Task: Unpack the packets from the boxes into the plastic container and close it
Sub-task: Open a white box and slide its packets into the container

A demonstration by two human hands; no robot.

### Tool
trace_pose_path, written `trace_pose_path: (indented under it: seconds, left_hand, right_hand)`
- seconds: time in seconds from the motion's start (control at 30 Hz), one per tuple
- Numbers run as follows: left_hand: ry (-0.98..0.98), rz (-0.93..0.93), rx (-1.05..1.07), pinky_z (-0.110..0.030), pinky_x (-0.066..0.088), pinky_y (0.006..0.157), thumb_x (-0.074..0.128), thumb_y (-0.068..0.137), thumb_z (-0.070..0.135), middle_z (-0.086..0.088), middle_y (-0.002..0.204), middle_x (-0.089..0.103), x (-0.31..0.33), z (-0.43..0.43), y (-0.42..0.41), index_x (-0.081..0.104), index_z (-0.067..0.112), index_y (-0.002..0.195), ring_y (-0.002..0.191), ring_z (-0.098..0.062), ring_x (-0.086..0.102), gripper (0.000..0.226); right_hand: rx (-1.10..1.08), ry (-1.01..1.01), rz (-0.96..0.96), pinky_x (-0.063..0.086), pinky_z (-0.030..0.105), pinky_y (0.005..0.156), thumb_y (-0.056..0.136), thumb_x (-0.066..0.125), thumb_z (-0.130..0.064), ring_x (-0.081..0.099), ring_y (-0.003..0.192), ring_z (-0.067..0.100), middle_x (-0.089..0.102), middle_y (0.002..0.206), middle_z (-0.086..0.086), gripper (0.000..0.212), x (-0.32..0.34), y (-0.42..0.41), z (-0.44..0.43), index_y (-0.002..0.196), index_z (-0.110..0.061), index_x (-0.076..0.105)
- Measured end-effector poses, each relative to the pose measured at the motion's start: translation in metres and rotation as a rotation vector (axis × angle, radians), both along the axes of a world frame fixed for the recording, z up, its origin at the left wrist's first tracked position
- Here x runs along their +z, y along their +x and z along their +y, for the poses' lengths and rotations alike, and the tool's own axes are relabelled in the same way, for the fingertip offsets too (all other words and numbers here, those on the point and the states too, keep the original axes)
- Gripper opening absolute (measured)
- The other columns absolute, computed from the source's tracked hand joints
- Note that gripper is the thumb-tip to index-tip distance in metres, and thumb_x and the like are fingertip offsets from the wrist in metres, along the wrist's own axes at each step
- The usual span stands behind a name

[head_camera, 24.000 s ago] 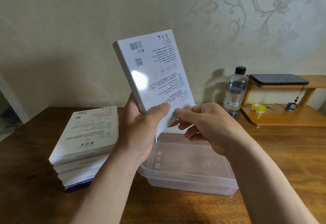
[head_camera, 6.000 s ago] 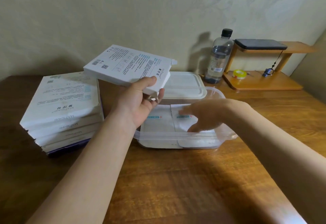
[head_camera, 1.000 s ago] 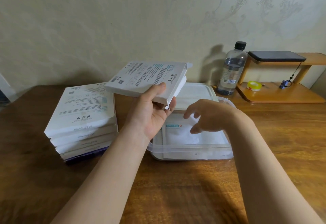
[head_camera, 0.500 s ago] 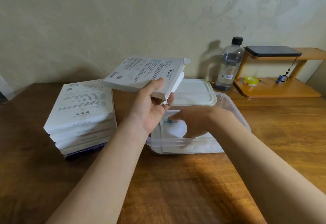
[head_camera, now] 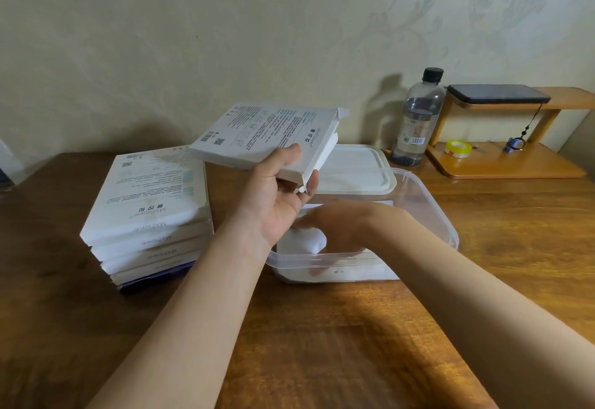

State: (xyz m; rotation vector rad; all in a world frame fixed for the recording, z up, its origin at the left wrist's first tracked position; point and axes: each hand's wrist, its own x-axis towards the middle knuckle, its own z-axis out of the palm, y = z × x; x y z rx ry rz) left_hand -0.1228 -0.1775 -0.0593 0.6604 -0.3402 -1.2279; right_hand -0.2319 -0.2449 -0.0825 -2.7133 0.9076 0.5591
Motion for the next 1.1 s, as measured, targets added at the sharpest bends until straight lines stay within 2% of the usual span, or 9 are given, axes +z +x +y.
trace_pose_path:
  seconds: [0.23,0.4,0.7,0.93,1.0,1.03,1.1]
  left_hand:
    - [-0.011,-0.003,-0.004,-0.029,0.053,0.067,0.06,0.093,0.0,0.0,0.081,0.077,0.0,0.0,0.001,0.066,0.021,0.098,0.096,-0.021,0.061,0.022]
    - [-0.009,-0.007,-0.007,-0.029,0.054,0.064,0.061,0.093,0.0,0.0,0.086,0.077,-0.003,-0.003,0.003,0.065,0.022,0.104,0.098,-0.022,0.062,0.025]
    - [-0.006,0.005,-0.013,-0.029,0.054,0.066,0.062,0.092,0.001,0.001,0.084,0.077,-0.003,-0.003,0.004,0.066,0.022,0.101,0.097,-0.021,0.062,0.023]
    - [0.004,0.004,-0.011,-0.029,0.056,0.063,0.063,0.091,0.0,-0.001,0.087,0.078,-0.004,-0.003,0.004,0.066,0.021,0.103,0.098,-0.022,0.064,0.025]
    - [0.005,0.001,-0.016,-0.028,0.056,0.063,0.063,0.091,0.0,-0.001,0.087,0.078,-0.004,-0.002,0.004,0.066,0.021,0.104,0.096,-0.021,0.064,0.025]
    - [0.006,-0.01,-0.02,-0.028,0.056,0.063,0.063,0.091,0.0,-0.002,0.088,0.078,-0.004,-0.002,0.004,0.066,0.021,0.106,0.096,-0.021,0.065,0.026]
    - [0.008,-0.049,-0.017,-0.029,0.055,0.063,0.063,0.091,0.0,-0.003,0.092,0.078,-0.004,-0.002,0.004,0.067,0.021,0.106,0.095,-0.023,0.066,0.026]
  right_hand:
    - [0.037,-0.017,0.016,0.037,0.04,0.113,0.078,0.074,-0.058,0.038,0.141,0.024,0.038,0.156,-0.006,0.096,-0.002,0.003,-0.002,0.155,-0.043,0.019]
    - [0.074,-0.035,-0.082,0.035,0.043,0.116,0.087,0.069,-0.047,0.041,0.14,0.022,0.039,0.156,-0.008,0.082,0.005,0.004,-0.008,0.154,-0.039,0.023]
    - [0.108,-0.052,0.038,0.039,0.042,0.111,0.082,0.071,-0.058,0.045,0.135,0.025,0.048,0.148,-0.004,0.092,-0.006,0.01,-0.007,0.155,-0.04,0.019]
    - [0.072,-0.033,0.062,0.038,0.044,0.112,0.08,0.068,-0.065,0.041,0.139,0.026,0.039,0.156,-0.005,0.096,-0.007,0.008,-0.005,0.156,-0.042,0.013]
    - [0.017,-0.013,-0.009,0.038,0.043,0.111,0.082,0.068,-0.061,0.044,0.136,0.023,0.043,0.152,-0.006,0.086,-0.002,0.001,-0.004,0.154,-0.04,0.026]
    - [-0.048,-0.002,-0.105,0.04,0.041,0.11,0.085,0.068,-0.056,0.047,0.132,0.02,0.048,0.147,-0.007,0.074,0.003,-0.005,-0.005,0.15,-0.035,0.037]
    - [-0.29,0.056,-0.463,0.049,0.04,0.101,0.091,0.066,-0.042,0.06,0.117,0.018,0.062,0.129,-0.005,0.048,0.013,-0.019,-0.009,0.135,-0.024,0.057]
